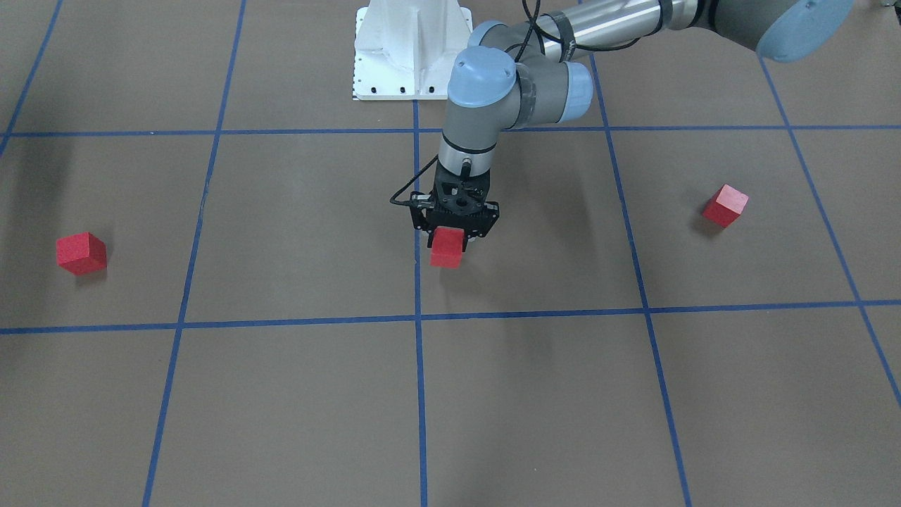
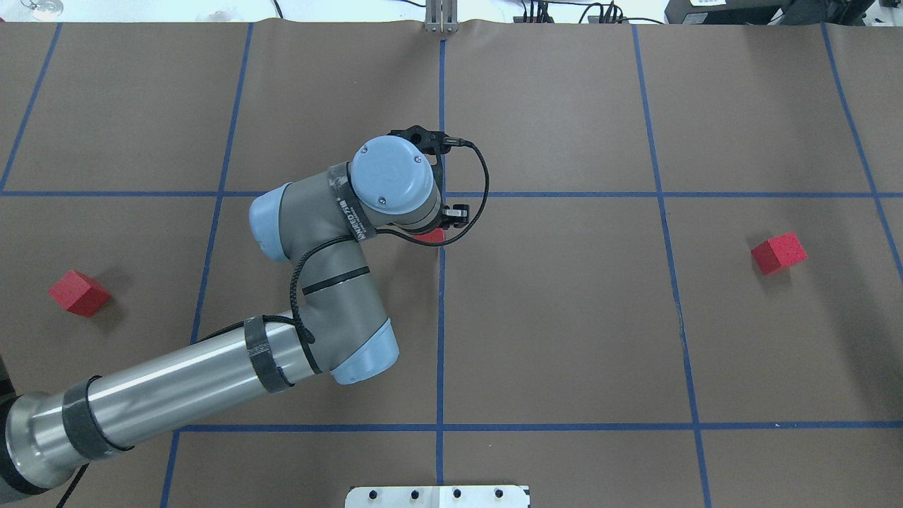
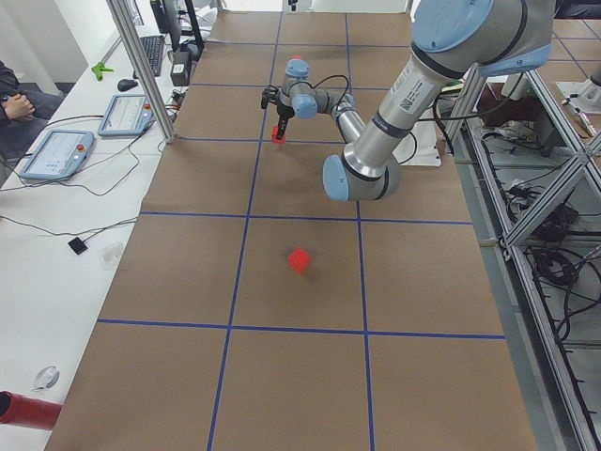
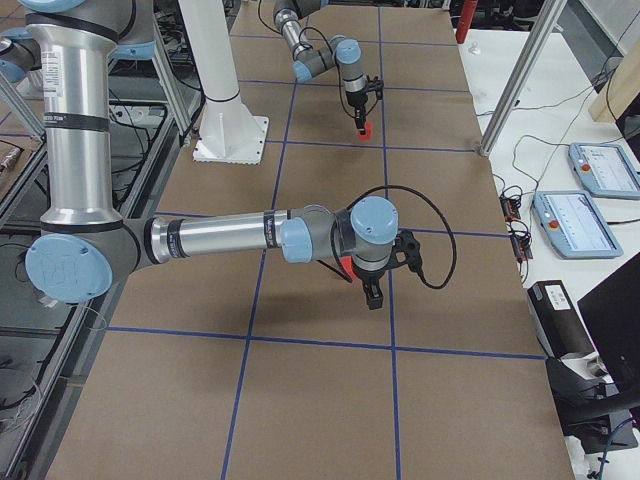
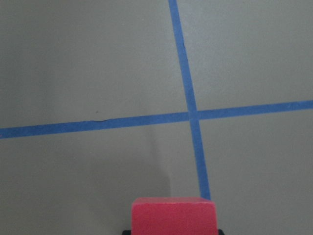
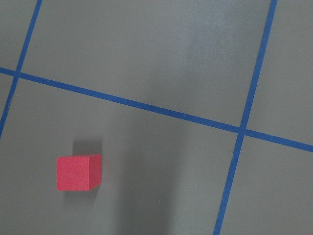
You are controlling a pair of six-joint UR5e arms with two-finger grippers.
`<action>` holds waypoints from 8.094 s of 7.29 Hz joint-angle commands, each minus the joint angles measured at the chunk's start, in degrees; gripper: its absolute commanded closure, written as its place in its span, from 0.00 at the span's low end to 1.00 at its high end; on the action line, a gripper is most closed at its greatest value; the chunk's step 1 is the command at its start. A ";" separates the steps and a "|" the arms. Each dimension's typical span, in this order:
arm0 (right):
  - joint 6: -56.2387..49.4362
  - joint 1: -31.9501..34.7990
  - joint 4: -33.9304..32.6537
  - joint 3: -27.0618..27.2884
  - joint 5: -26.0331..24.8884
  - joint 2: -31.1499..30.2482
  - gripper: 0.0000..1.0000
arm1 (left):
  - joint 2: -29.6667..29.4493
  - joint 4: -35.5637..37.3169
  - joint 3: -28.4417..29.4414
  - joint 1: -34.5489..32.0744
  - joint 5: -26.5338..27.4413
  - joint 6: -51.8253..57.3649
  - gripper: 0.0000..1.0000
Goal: Form red blocks into L shape at center
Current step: 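Grasp the central red cube with the left gripper, then slide the red cube slightly farther and set it down, open left gripper, then withdraw the left gripper while the right gripper grasps the far-side red cube, then carry the red cube with the right gripper toward the central cube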
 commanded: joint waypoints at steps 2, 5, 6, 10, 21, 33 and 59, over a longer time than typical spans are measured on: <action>0.07 -0.01 -0.03 -0.06 -0.01 0.34 0.01 | -2.50 -0.34 3.81 -1.94 -0.08 -0.70 1.00; 0.07 -0.01 -0.03 -0.15 -0.01 0.42 0.01 | -2.50 -0.86 4.70 -1.60 -0.08 -0.79 1.00; 0.07 0.08 -0.03 -0.15 -0.01 0.42 0.01 | -2.50 -0.87 4.78 -1.33 -0.08 -0.79 1.00; 0.16 -0.01 -0.12 -0.33 -0.01 0.34 0.01 | -2.59 -0.95 5.22 -0.01 -0.08 -0.88 1.00; 0.24 -0.01 -0.03 -0.15 -0.10 1.12 0.01 | -2.41 -2.98 3.13 -0.09 -0.52 -0.70 0.00; 24.15 -28.66 19.22 -6.64 -13.28 3.32 0.01 | 31.25 -1.39 -27.91 -18.91 -15.46 10.99 0.00; 70.98 -59.15 -5.31 -9.70 -29.26 51.56 1.00 | 50.06 -16.95 -23.96 -29.19 -15.37 22.50 0.00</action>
